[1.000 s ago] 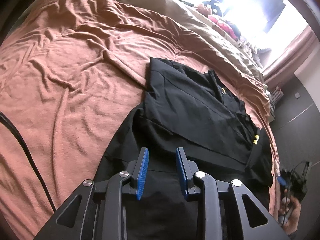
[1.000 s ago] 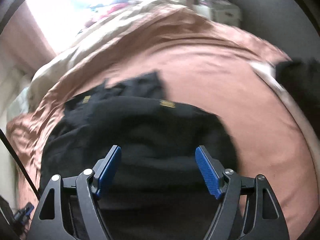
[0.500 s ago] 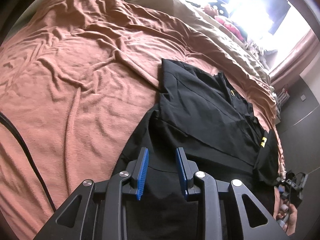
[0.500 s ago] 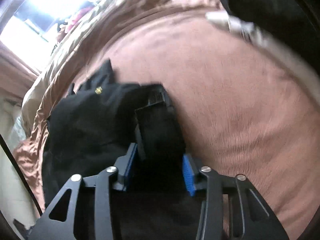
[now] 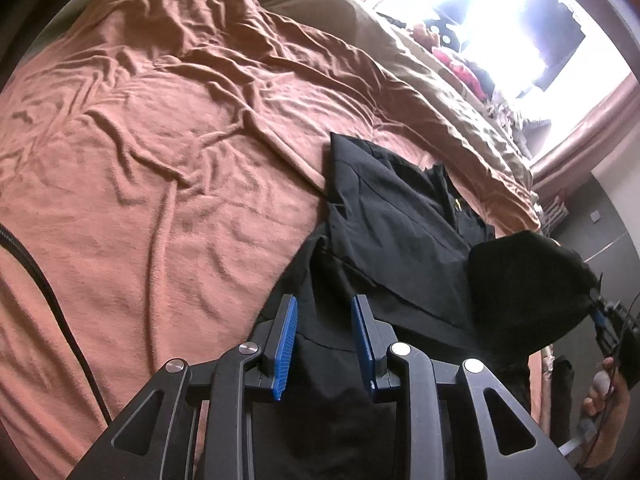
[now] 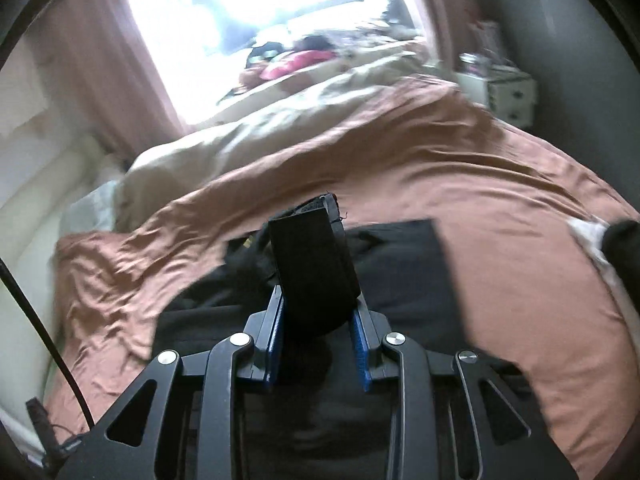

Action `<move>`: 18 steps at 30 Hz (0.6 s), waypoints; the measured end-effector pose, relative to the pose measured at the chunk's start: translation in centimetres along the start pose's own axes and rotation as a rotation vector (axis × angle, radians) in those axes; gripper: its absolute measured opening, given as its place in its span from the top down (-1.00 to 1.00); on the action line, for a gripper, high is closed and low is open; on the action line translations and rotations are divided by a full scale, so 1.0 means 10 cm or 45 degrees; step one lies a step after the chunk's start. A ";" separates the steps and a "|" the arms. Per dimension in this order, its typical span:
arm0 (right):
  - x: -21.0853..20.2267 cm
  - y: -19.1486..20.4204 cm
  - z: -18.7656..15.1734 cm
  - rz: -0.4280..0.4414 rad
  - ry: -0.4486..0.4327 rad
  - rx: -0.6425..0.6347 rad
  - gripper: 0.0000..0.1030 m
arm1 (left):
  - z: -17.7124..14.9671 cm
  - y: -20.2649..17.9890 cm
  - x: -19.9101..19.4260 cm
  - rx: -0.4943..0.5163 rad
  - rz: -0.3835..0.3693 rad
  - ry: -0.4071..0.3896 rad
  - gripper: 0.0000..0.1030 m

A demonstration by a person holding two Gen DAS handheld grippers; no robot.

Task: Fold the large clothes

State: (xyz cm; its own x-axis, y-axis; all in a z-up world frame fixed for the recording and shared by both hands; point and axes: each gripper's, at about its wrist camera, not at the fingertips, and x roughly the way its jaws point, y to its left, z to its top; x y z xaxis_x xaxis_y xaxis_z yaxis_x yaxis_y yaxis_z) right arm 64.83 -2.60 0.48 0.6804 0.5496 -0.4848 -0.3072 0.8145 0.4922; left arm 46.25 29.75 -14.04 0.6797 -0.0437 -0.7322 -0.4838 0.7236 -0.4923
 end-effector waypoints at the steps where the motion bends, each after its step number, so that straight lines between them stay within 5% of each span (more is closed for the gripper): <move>1: 0.03 0.20 -0.03 0.023 0.006 -0.030 0.48 | 0.01 0.03 -0.02 -0.010 -0.002 -0.004 0.42; 11: 0.57 1.18 -0.39 0.198 0.153 -0.196 0.48 | 0.11 0.31 -0.18 -0.086 -0.008 -0.037 0.42; 15: 0.89 1.39 -0.47 0.328 0.311 -0.206 0.32 | 0.14 0.38 -0.22 -0.106 -0.005 -0.043 0.42; 17: 1.03 1.44 -0.45 0.415 0.374 -0.200 0.10 | 0.14 0.40 -0.24 -0.111 -0.003 -0.045 0.42; 18: 1.07 1.46 -0.45 0.411 0.377 -0.225 -0.27 | 0.14 0.40 -0.24 -0.114 -0.002 -0.046 0.42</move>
State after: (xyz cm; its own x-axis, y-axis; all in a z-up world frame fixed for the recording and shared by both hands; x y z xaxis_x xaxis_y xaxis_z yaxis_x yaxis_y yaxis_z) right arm 64.60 16.05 -0.76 0.3205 0.7883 -0.5252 -0.5976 0.5985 0.5335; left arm 43.39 33.73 -13.60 0.6994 -0.0187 -0.7144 -0.5286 0.6592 -0.5348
